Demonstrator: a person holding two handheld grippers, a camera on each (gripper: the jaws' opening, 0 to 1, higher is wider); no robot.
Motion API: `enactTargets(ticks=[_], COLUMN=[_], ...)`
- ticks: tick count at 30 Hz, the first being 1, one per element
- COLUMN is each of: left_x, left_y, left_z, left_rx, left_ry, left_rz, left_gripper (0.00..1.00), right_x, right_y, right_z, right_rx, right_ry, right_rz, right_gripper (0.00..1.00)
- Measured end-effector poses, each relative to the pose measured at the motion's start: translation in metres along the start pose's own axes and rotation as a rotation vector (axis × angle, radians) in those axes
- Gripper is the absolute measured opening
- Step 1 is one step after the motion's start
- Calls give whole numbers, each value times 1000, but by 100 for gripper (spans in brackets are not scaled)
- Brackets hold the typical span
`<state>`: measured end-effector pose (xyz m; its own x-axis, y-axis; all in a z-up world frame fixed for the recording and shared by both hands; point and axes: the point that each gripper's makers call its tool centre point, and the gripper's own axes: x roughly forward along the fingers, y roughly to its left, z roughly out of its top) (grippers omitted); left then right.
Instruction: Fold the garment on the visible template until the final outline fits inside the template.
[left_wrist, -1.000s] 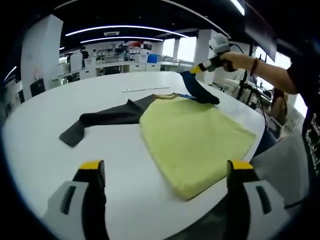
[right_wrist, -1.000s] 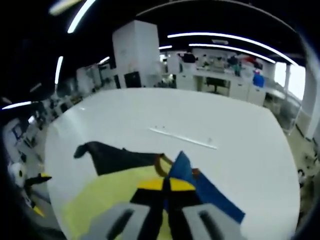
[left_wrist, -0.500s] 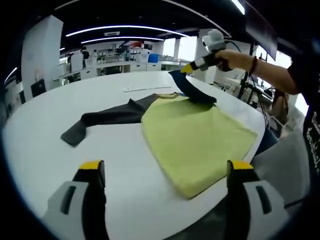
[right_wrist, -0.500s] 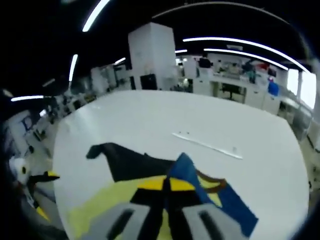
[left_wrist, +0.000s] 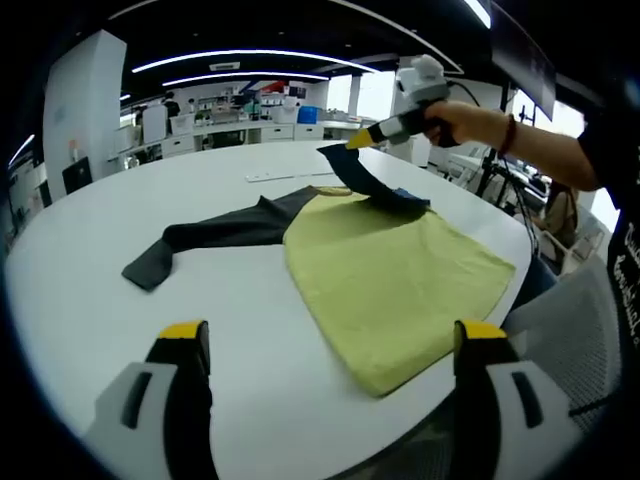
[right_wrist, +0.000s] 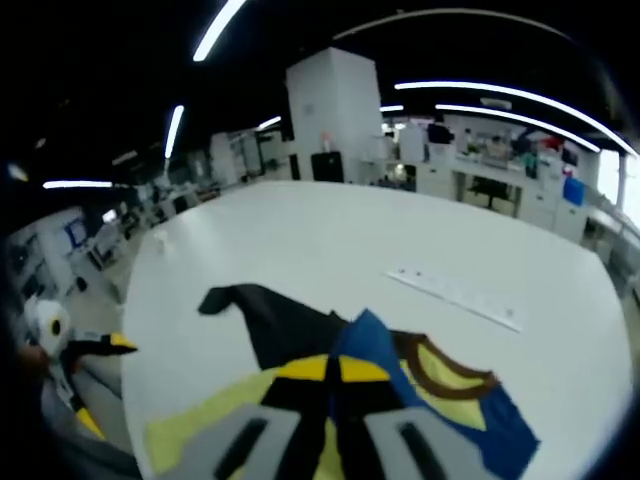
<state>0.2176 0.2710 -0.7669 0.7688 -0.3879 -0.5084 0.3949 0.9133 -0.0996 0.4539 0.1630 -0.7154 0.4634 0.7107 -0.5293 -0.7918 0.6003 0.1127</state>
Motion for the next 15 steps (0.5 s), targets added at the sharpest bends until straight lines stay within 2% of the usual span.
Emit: enactTargets(ticks=[6,12,15], left_x=[1,2,2], left_y=[2,3,3], left_z=[-2,-3,-3], left_rx=[5,2,2], left_ry=[7,8,9], left_rz=[-3,0,1], left_gripper=[99,99,99], right_x=[14,27,33], right_y=[14,31,38], right_z=[-14,-29,-31], right_rx=[-76,-96,-116], right_ry=[34,62,61], right_rz=[28,53,66], right_gripper=[0,0,0])
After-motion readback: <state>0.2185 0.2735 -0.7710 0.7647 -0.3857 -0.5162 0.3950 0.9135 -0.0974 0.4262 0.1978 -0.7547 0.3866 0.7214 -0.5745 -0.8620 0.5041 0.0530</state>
